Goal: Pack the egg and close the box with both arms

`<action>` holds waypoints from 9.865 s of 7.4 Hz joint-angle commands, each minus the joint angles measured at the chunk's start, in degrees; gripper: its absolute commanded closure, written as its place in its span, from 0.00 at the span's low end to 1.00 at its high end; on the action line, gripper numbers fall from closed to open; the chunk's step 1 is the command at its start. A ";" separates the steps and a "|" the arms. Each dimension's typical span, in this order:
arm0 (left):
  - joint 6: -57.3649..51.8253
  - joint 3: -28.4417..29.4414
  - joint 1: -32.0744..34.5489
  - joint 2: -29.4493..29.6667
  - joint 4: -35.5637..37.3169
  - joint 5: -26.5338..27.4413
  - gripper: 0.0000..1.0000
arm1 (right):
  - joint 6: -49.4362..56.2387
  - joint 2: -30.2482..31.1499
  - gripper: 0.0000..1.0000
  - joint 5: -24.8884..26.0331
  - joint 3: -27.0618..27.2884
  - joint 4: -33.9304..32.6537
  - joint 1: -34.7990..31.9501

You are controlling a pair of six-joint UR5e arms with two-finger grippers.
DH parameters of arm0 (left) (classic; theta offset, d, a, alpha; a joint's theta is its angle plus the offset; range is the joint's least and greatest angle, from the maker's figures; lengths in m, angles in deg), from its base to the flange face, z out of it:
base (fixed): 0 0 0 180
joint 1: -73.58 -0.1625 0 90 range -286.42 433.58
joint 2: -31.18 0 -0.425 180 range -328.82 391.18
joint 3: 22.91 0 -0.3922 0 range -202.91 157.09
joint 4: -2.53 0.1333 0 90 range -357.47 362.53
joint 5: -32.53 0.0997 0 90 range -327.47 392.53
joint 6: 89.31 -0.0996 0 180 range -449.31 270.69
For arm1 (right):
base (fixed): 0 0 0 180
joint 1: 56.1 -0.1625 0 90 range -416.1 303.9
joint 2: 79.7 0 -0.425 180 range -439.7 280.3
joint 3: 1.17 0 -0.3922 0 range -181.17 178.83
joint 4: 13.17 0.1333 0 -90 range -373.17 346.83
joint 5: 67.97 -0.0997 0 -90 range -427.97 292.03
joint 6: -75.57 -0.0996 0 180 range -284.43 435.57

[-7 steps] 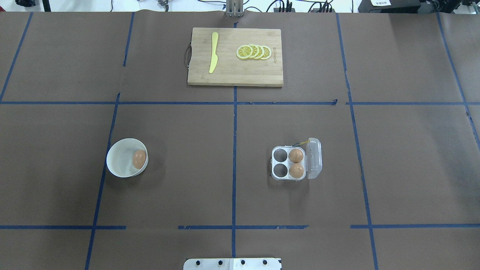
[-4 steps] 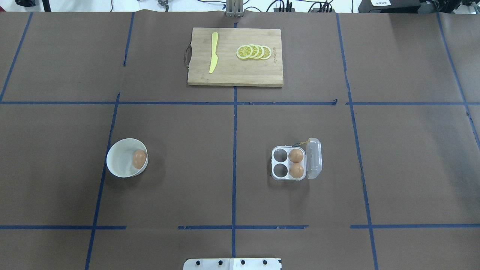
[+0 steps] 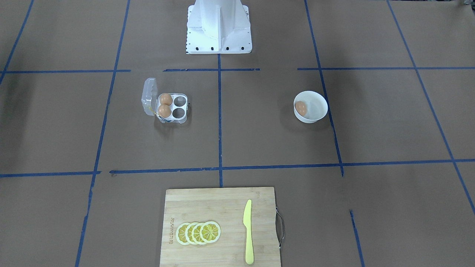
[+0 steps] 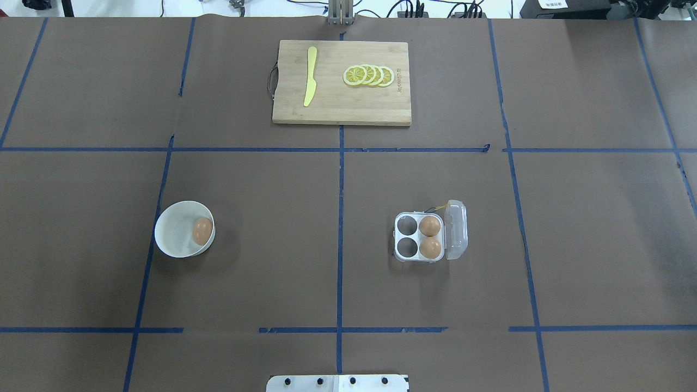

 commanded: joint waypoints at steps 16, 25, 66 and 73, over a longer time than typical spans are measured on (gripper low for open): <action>73.97 -1.36 -40.88 11.42 -34.44 1.33 0.10 | -0.19 2.25 0.00 -0.52 -0.43 13.23 5.13; 79.53 -3.20 -53.03 15.03 -18.62 17.71 0.25 | -0.19 2.25 0.00 -1.22 -0.60 13.15 5.13; 101.51 26.77 -66.31 58.45 -26.61 27.03 0.08 | -0.10 2.16 0.00 -1.31 -0.43 14.20 5.57; 96.54 14.35 -61.06 51.64 -21.03 24.84 0.01 | -13.36 -0.54 0.00 -1.05 1.84 14.29 11.07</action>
